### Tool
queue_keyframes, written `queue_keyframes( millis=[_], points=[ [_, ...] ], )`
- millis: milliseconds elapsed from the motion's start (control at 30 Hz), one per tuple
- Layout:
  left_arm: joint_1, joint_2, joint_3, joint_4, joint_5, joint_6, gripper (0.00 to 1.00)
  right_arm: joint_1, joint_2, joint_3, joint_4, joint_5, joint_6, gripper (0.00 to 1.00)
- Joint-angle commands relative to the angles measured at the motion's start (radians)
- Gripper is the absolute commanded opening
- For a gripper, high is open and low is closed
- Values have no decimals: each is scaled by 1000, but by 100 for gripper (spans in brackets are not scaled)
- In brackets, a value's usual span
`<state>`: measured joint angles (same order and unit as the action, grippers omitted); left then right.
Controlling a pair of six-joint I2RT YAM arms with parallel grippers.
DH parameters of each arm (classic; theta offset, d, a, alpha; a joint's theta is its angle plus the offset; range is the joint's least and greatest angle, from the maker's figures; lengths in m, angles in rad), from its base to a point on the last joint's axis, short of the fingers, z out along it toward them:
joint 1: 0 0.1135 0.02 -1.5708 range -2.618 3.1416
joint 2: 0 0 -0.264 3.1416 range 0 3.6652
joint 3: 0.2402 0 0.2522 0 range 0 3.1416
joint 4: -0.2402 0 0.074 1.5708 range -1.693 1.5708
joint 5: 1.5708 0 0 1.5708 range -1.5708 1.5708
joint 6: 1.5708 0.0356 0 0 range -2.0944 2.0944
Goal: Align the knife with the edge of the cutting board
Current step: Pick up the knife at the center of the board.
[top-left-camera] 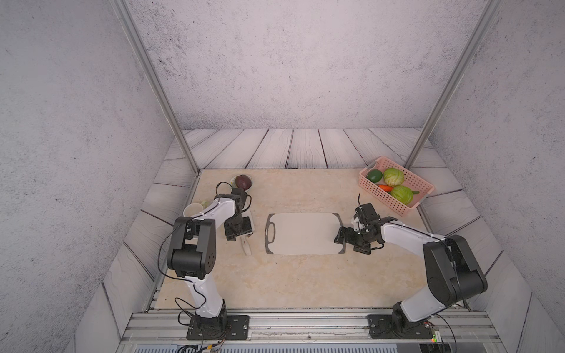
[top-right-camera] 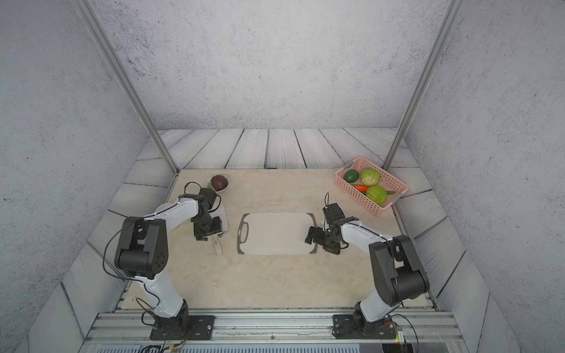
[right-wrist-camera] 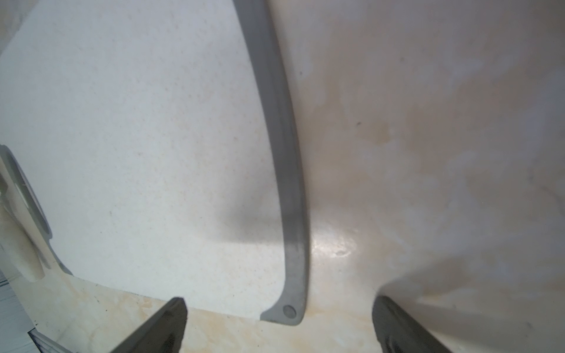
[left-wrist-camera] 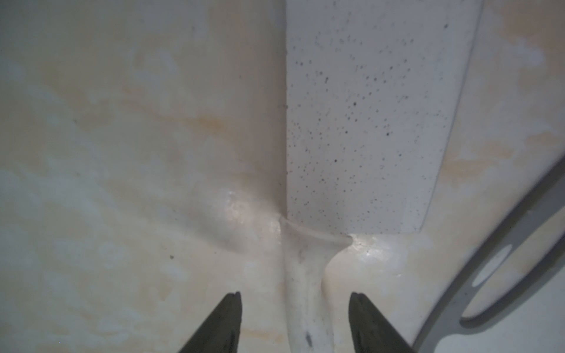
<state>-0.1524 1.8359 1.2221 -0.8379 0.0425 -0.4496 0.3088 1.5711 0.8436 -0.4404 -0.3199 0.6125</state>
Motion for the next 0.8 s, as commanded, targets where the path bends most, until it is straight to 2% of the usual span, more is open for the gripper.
queue_keyframes(
  millis=[0,767],
  points=[
    [10,18,22,-17,2,0,60,-1,-1,-22,-19,11,7,99],
    [23,124,44,-9,12,-10,41,-2,8,-28,11,7,21,99]
  ],
)
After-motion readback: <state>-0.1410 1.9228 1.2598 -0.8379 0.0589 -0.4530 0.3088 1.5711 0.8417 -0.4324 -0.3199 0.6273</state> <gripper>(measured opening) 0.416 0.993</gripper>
